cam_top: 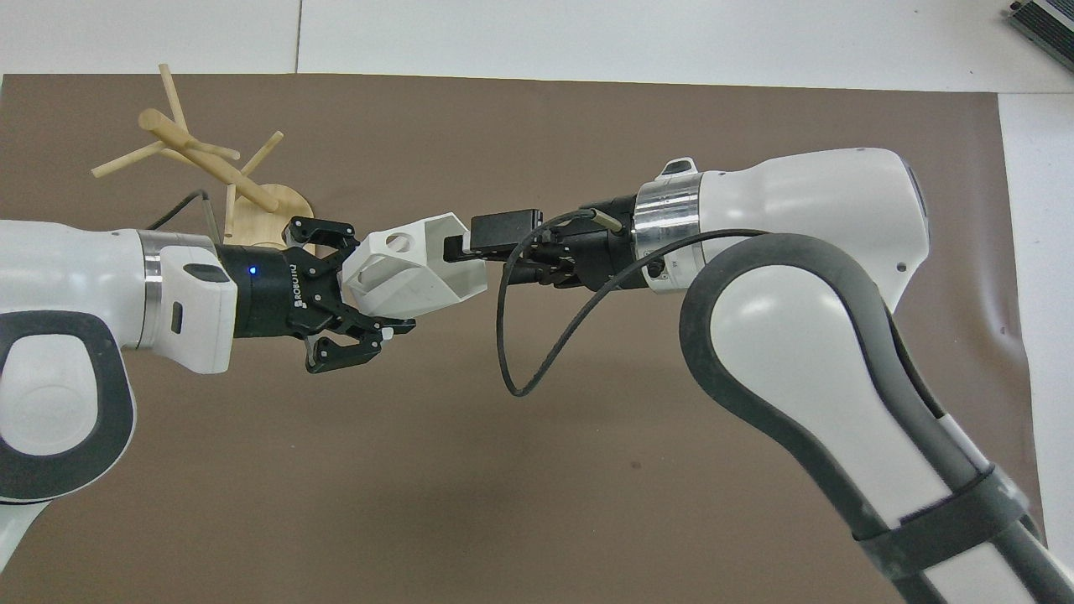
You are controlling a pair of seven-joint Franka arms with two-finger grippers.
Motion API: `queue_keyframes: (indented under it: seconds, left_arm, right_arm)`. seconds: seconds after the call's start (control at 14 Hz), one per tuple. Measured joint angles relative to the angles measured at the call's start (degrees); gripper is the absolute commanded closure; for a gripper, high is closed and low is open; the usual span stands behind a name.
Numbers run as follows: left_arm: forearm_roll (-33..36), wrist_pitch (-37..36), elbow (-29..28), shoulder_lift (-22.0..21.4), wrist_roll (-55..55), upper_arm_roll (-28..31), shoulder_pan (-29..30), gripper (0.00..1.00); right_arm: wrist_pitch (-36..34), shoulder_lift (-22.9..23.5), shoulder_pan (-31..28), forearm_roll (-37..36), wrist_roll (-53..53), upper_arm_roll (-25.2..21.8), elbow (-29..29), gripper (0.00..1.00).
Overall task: Hang cup on rack
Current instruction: 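Lift the cup with the left gripper while the right gripper withdraws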
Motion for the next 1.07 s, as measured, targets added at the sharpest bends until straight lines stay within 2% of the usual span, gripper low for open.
queue_keyframes:
  seconds: [0.21,0.43,0.72,1.07]
  left_arm:
    - [0.0,0.6,0.0,0.0,-0.9,0.5,0.1,1.0]
    - [0.0,2.9,-0.4,0.0,-3.9,0.6,0.1,1.0]
    - [2.7,8.7,-1.7,0.1,-11.2,0.6,0.1,1.0]
    - [10.8,12.9,-2.4,0.5,-23.1,0.4,0.0,1.0]
  right_arm:
    - [0.0,-0.6,-0.1,-0.4,0.0,-0.4,0.1,0.0]
    - [0.0,-2.1,-0.3,-6.3,0.0,-2.8,0.2,0.0]
    - [-2.3,-5.0,-0.4,-19.5,0.0,-7.3,0.2,0.0]
    - [-8.4,-6.9,-0.5,-42.4,0.1,-12.3,0.2,0.0]
